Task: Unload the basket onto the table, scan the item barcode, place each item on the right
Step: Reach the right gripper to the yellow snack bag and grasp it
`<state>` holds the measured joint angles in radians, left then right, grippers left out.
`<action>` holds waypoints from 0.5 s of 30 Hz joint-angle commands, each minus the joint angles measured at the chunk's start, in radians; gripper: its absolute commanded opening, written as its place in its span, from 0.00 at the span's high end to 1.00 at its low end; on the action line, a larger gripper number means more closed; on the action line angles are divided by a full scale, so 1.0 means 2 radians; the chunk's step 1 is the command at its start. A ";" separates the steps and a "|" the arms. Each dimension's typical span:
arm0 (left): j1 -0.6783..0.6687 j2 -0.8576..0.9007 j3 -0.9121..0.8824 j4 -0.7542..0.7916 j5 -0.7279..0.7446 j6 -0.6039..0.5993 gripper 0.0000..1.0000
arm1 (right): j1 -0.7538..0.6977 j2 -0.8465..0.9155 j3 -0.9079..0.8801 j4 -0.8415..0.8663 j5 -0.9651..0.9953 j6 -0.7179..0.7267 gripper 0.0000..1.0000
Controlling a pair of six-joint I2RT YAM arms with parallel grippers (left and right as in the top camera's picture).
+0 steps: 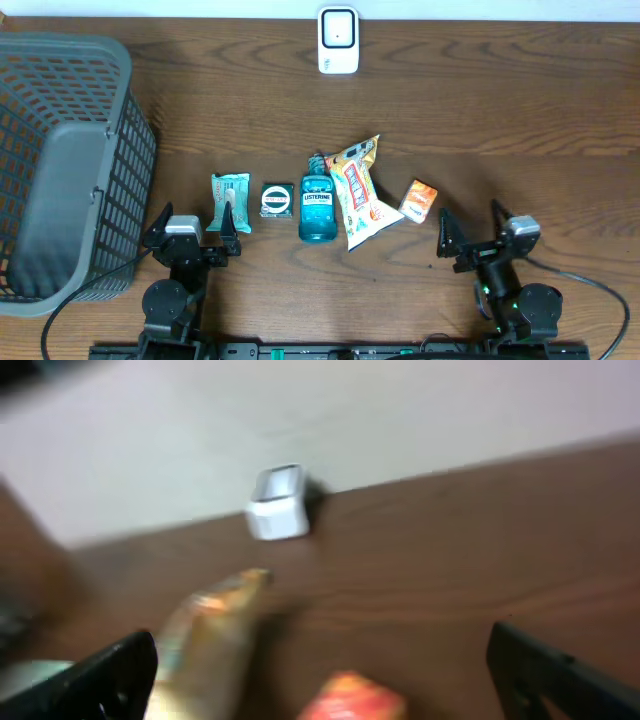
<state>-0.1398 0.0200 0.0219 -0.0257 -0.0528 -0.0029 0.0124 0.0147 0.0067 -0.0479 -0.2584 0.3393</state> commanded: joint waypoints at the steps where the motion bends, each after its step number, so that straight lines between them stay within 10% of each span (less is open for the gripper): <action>1: 0.002 0.002 -0.009 -0.021 -0.003 0.001 0.02 | 0.005 -0.004 -0.001 0.002 -0.090 0.201 0.01; 9: 0.002 0.002 -0.009 -0.021 -0.003 0.001 0.02 | 0.005 -0.004 -0.001 0.009 -0.270 0.252 0.01; 15: 0.002 0.002 -0.009 -0.021 -0.003 0.001 0.02 | 0.005 -0.004 0.025 0.175 -0.345 0.335 0.01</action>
<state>-0.1398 0.0216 0.0238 -0.0277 -0.0509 -0.0025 0.0128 0.0147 0.0071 0.1963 -0.8101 0.8631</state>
